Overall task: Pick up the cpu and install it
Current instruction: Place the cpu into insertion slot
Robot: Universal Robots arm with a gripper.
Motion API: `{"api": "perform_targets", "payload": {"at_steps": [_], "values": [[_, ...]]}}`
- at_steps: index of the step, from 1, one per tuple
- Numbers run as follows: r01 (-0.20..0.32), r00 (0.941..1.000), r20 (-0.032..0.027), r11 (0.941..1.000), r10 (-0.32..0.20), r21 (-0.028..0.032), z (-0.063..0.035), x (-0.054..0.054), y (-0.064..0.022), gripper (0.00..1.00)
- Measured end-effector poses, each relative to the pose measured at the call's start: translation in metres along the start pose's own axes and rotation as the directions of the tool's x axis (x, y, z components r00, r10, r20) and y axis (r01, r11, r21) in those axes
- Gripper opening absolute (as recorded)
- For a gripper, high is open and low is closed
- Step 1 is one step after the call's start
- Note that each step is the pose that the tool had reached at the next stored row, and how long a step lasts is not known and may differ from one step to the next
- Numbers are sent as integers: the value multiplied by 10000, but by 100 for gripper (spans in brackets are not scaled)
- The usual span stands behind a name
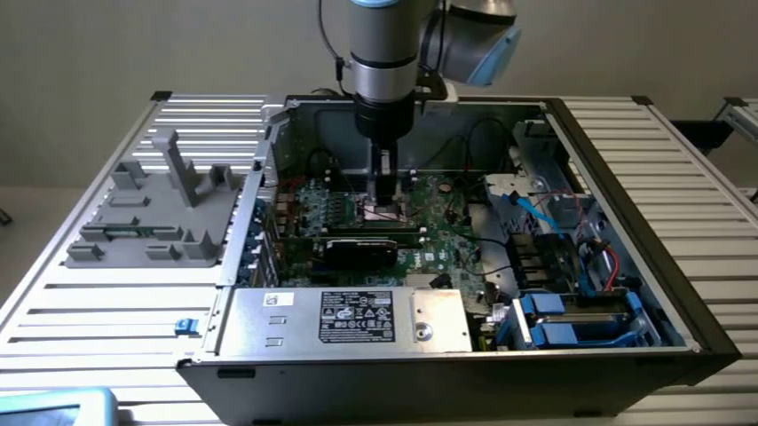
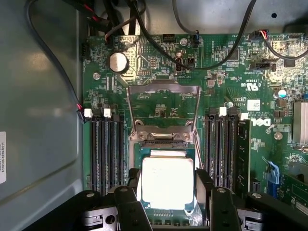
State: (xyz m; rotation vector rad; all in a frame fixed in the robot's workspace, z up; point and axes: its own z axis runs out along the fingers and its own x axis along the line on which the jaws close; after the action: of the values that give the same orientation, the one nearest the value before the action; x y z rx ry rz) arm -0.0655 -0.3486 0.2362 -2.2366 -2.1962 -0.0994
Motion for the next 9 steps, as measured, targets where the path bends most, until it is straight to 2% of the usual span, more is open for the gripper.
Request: {"api": "perform_targets", "payload": {"at_steps": [9], "values": [[-1,10000,-19,10000,1,0,96,-5,-33,54]]}}
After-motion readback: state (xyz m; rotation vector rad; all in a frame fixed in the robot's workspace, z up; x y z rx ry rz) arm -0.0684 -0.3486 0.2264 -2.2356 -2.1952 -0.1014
